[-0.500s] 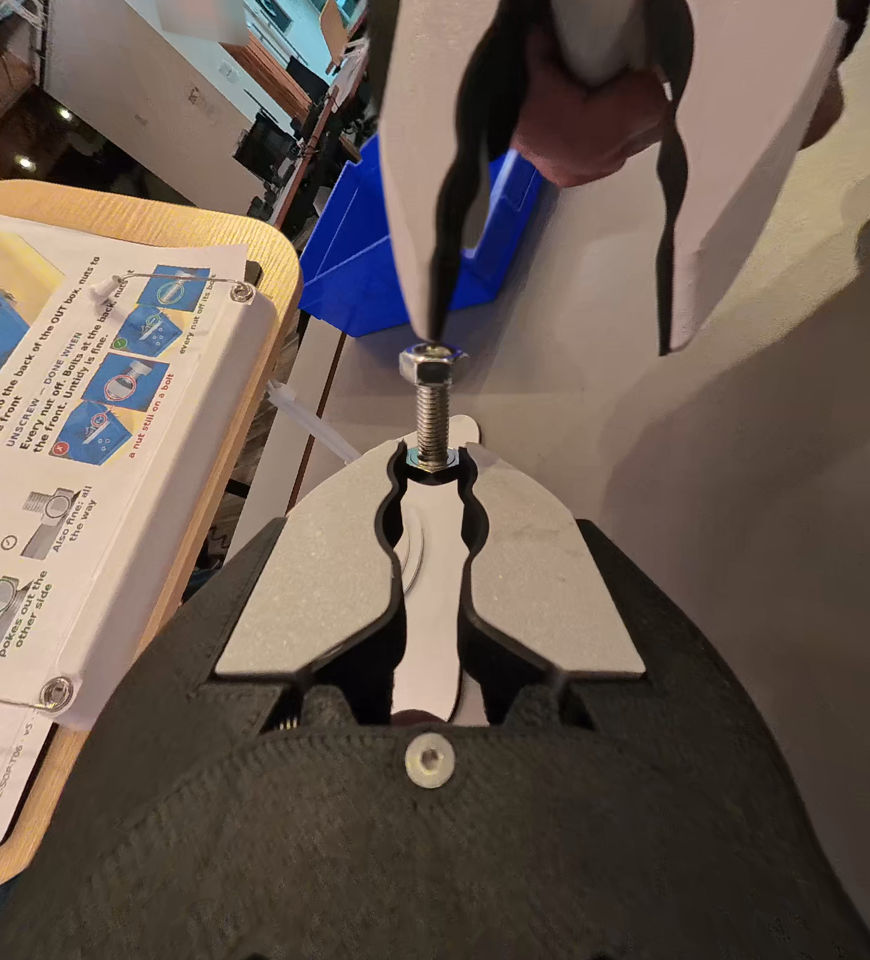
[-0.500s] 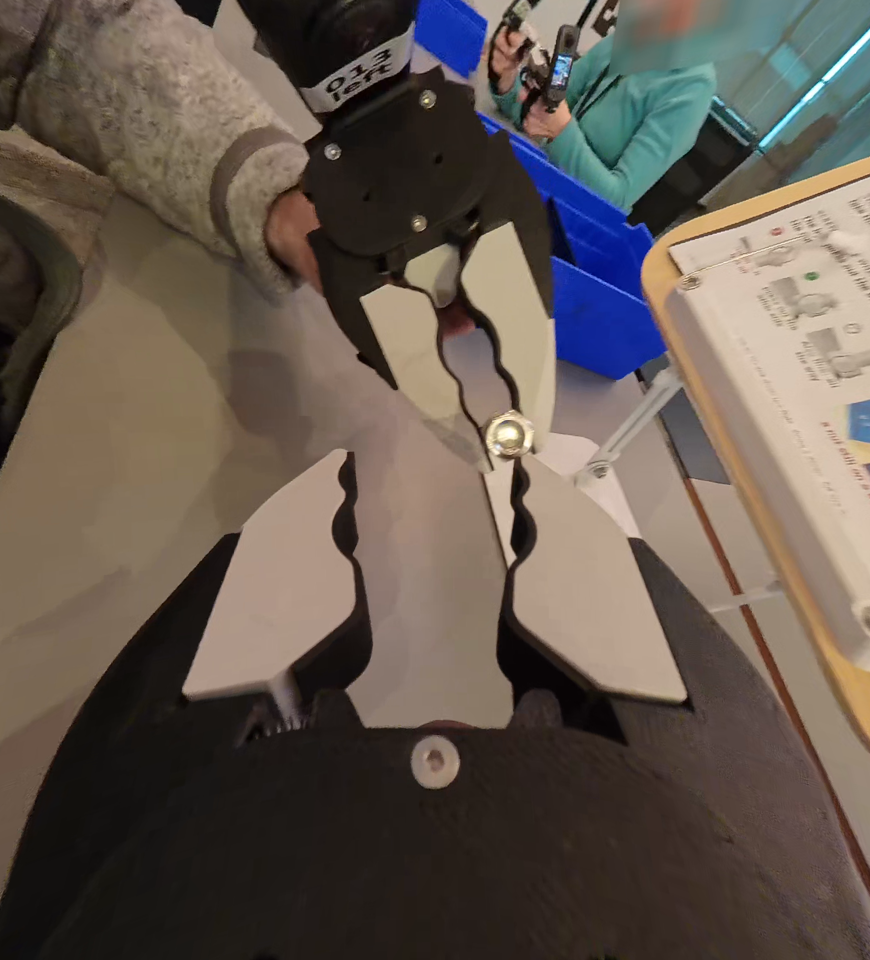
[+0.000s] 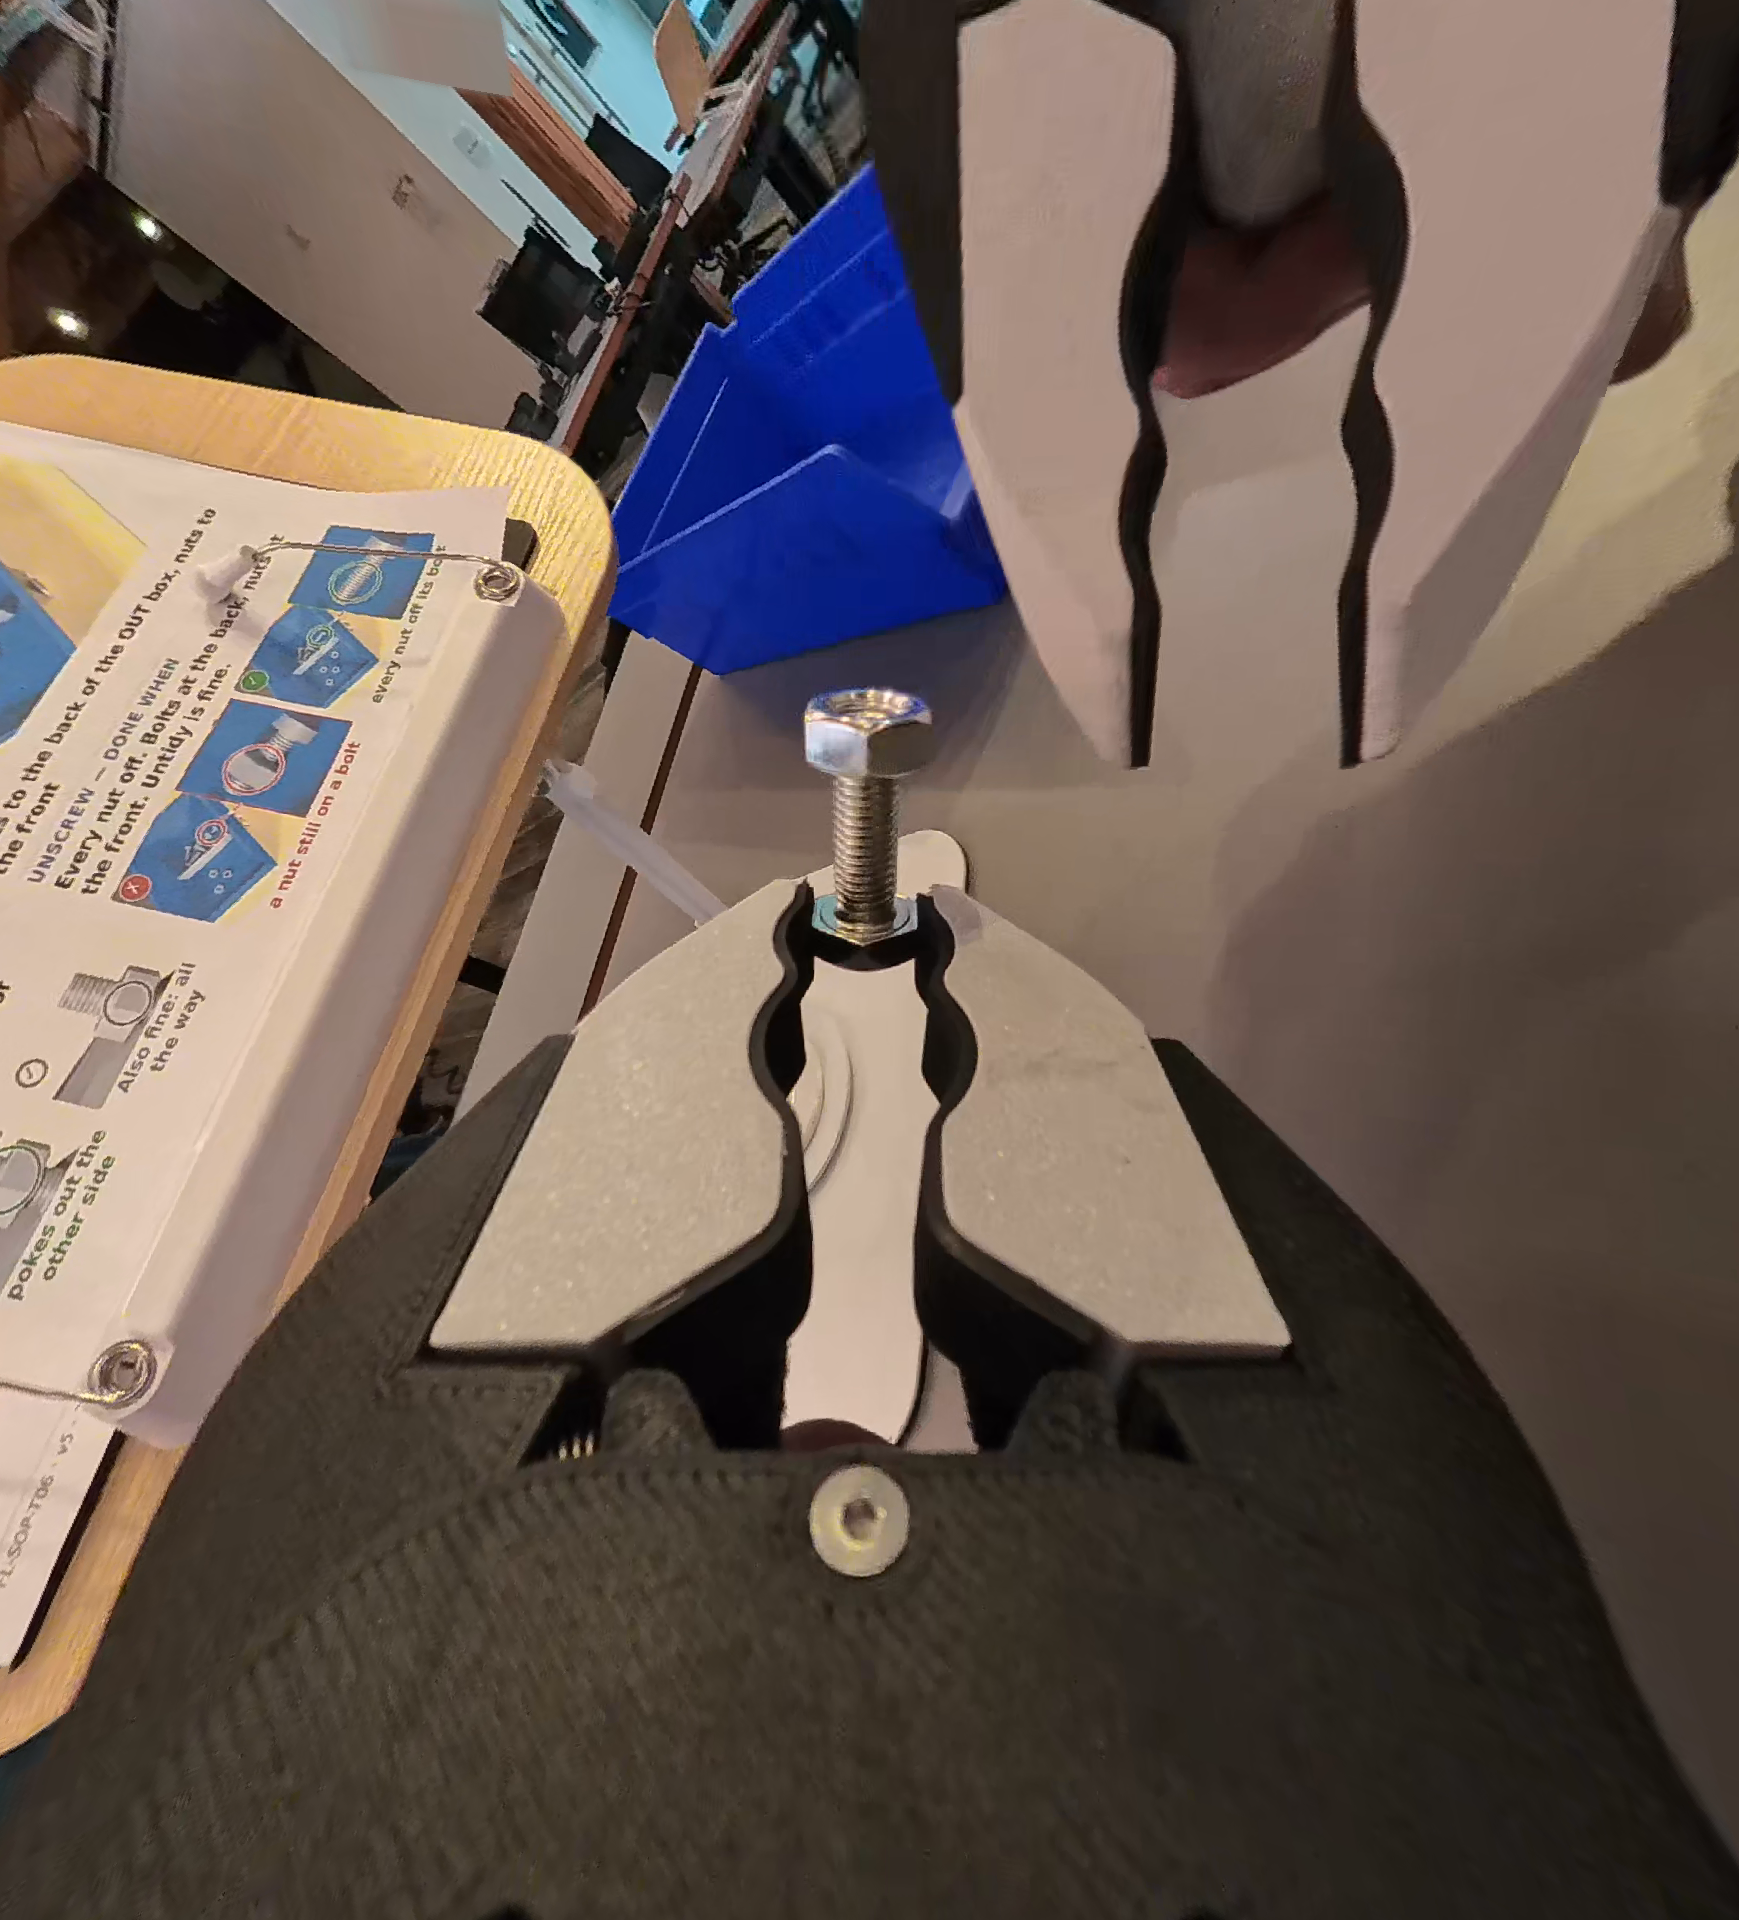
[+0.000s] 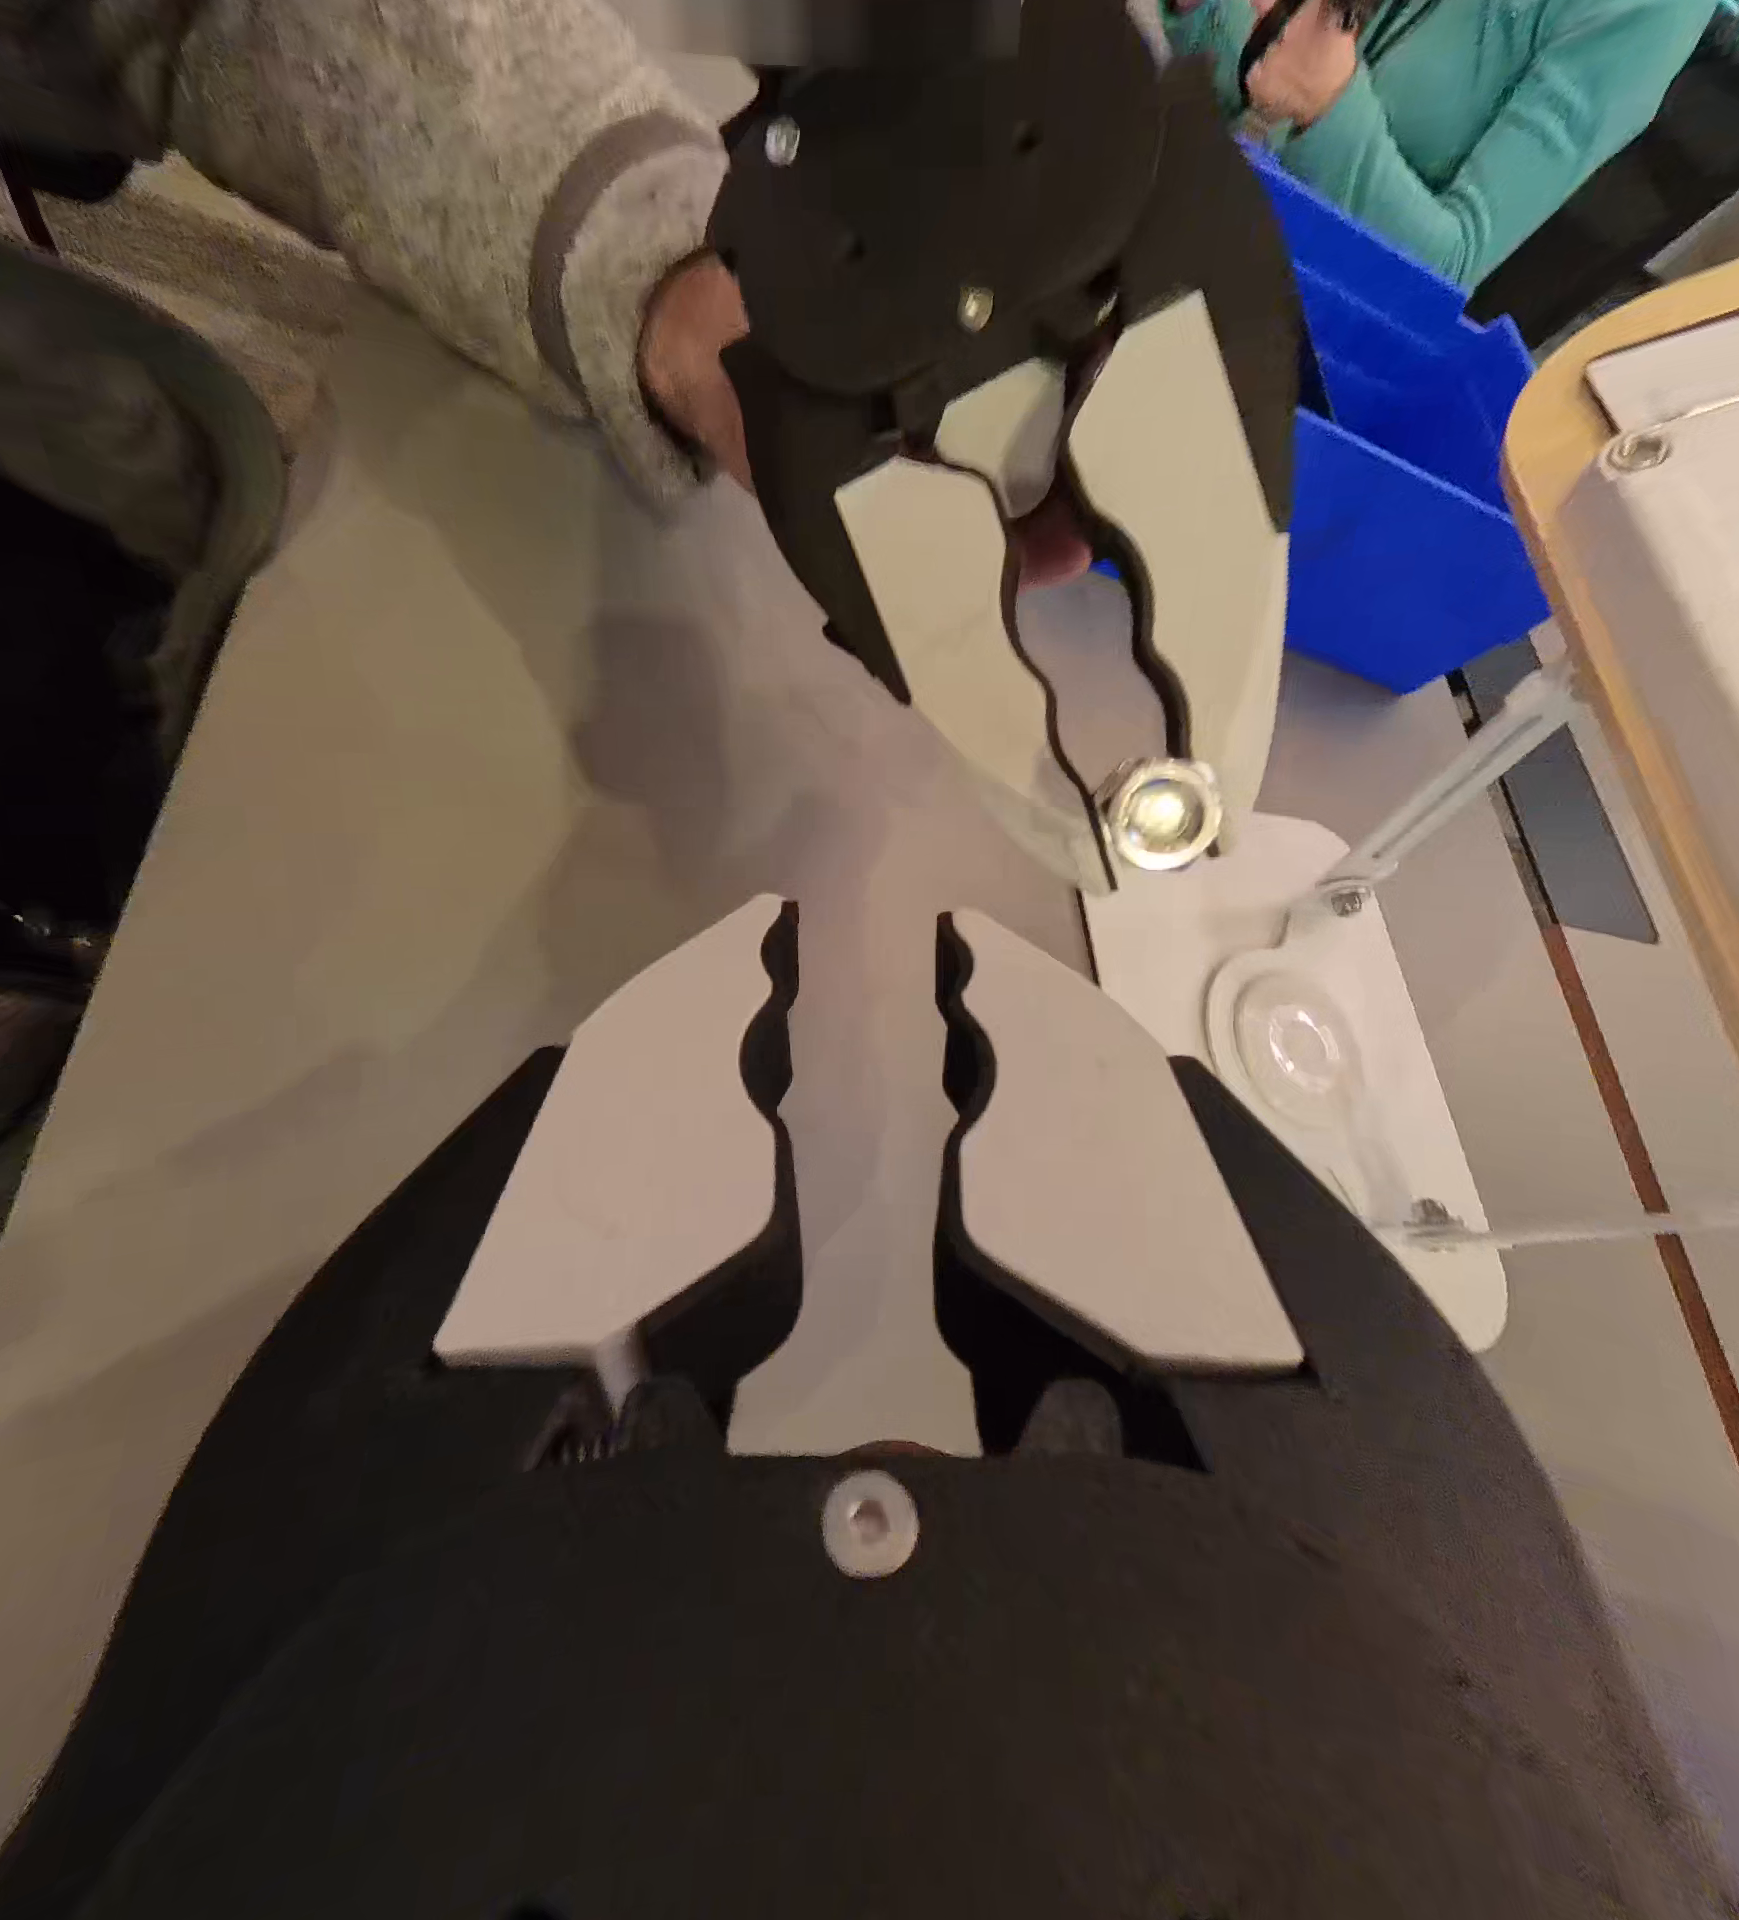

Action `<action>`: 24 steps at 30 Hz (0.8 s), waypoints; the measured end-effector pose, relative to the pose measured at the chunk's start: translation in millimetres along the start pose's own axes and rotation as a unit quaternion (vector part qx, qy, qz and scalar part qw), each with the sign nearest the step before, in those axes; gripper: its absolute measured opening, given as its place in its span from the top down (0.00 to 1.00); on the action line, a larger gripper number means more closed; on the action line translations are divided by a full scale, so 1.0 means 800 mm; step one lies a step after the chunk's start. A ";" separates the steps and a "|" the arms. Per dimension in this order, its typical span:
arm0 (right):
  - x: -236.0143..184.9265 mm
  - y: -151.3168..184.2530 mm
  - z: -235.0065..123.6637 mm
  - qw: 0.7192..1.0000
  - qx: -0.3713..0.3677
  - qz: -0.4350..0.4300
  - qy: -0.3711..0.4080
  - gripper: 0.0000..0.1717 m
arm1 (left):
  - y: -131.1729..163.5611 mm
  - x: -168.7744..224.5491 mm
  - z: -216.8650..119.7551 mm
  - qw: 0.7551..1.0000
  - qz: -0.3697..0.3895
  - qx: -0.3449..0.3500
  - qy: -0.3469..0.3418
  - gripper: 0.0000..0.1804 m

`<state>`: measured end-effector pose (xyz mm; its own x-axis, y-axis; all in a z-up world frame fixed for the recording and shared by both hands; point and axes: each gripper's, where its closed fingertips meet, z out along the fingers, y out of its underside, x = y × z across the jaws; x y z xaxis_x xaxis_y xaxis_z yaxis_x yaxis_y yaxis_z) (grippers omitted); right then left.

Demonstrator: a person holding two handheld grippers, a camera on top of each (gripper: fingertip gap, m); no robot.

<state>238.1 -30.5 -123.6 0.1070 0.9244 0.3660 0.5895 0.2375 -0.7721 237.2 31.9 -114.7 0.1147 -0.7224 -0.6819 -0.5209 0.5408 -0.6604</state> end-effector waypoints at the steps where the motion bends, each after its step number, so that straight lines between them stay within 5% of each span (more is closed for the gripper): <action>1: 0.004 0.001 -0.001 1.000 -0.001 0.000 0.013 0.84 | 0.000 -0.001 0.000 1.000 0.000 0.000 -0.002 0.90; 5: 0.030 -0.016 -0.012 0.997 0.035 0.006 0.072 0.62 | 0.001 0.002 0.001 1.000 0.002 -0.002 0.003 0.90; 16: 0.025 -0.016 -0.003 0.998 0.008 -0.038 0.052 0.65 | 0.001 0.001 0.001 1.000 0.000 -0.001 0.003 0.90; 18: 0.000 -0.007 -0.002 0.999 -0.004 -0.032 -0.011 0.85 | 0.001 -0.003 -0.001 1.000 -0.004 0.000 0.001 0.90; 24: 0.029 -0.018 -0.014 0.998 0.024 -0.021 0.059 0.66 | 0.001 0.003 0.001 1.000 0.000 -0.001 0.007 0.90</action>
<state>240.7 -16.1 -98.2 0.1774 0.8725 0.4552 0.5576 0.2920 -0.7771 237.6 31.1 -117.0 0.1030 -0.7282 -0.6776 -0.5223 0.5402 -0.6599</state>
